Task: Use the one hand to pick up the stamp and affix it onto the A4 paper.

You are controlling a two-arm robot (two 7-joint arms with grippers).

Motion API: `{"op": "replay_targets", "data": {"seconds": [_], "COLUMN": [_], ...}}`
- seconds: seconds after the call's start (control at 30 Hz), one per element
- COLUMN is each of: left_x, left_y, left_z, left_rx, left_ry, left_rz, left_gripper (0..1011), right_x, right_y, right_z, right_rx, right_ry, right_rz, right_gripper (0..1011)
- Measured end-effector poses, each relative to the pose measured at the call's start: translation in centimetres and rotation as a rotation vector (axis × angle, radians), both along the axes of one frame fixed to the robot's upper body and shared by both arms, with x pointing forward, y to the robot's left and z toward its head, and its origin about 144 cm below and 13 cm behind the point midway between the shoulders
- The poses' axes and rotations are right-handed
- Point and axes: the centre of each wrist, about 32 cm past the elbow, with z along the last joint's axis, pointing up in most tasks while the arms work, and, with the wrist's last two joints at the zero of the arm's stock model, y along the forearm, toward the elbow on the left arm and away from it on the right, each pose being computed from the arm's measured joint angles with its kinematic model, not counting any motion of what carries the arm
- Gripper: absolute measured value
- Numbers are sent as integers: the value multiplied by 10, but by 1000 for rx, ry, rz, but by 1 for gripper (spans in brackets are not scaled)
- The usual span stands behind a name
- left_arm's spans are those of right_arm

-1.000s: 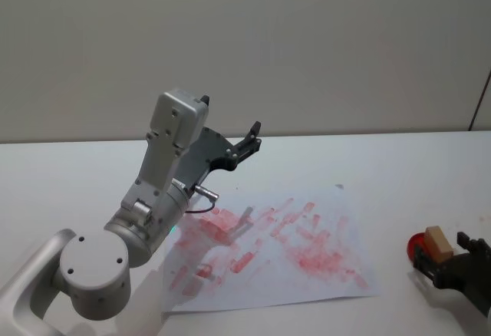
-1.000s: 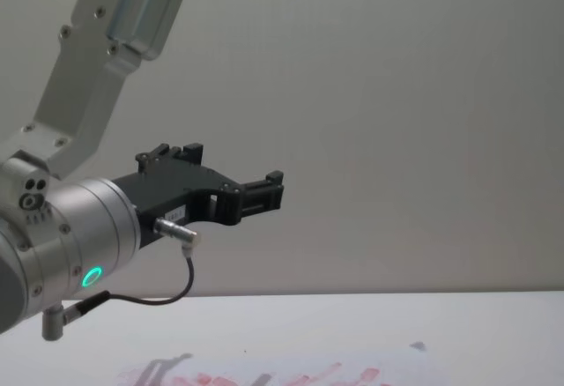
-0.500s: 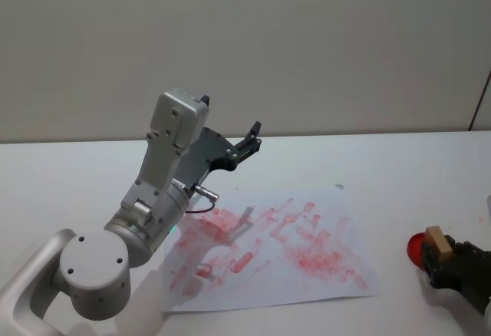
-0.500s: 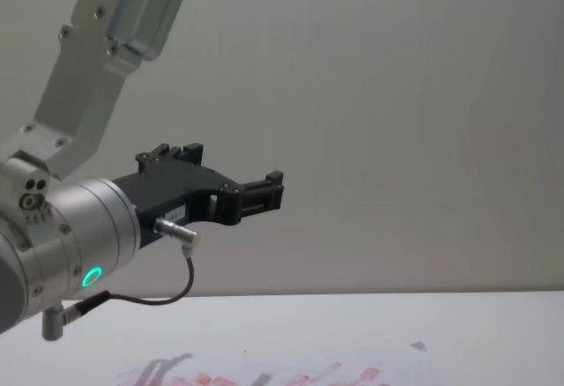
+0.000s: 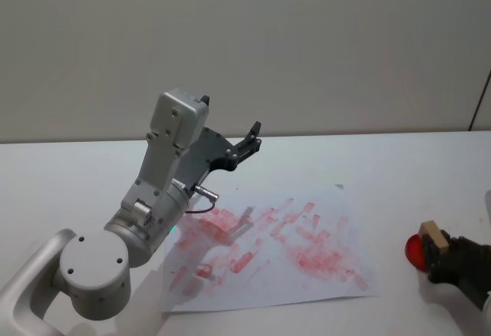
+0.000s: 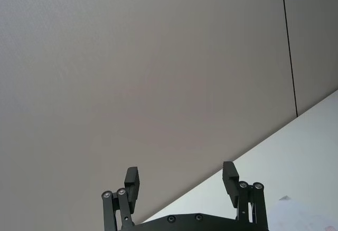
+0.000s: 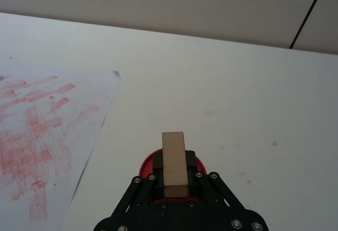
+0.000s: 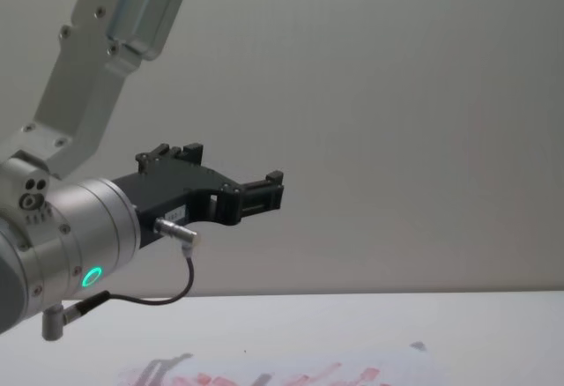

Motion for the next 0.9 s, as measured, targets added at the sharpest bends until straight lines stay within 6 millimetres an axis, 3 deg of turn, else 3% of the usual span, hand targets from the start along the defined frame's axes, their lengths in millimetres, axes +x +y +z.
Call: {"op": "replay_targets", "data": {"seconds": [0.5, 0.9], "left_x": [0, 0], "left_y": [0, 0], "left_z": [0, 0], "left_rx": [0, 0], "left_ry": [0, 0], "left_rz": [0, 0], "left_gripper": [1001, 1001], "right_x": [17, 42], "right_y": [10, 27], "right_z": [15, 20], "right_rx": [35, 103], "right_ry": [-119, -146], "right_rz": [132, 312], "right_gripper": [217, 217]}}
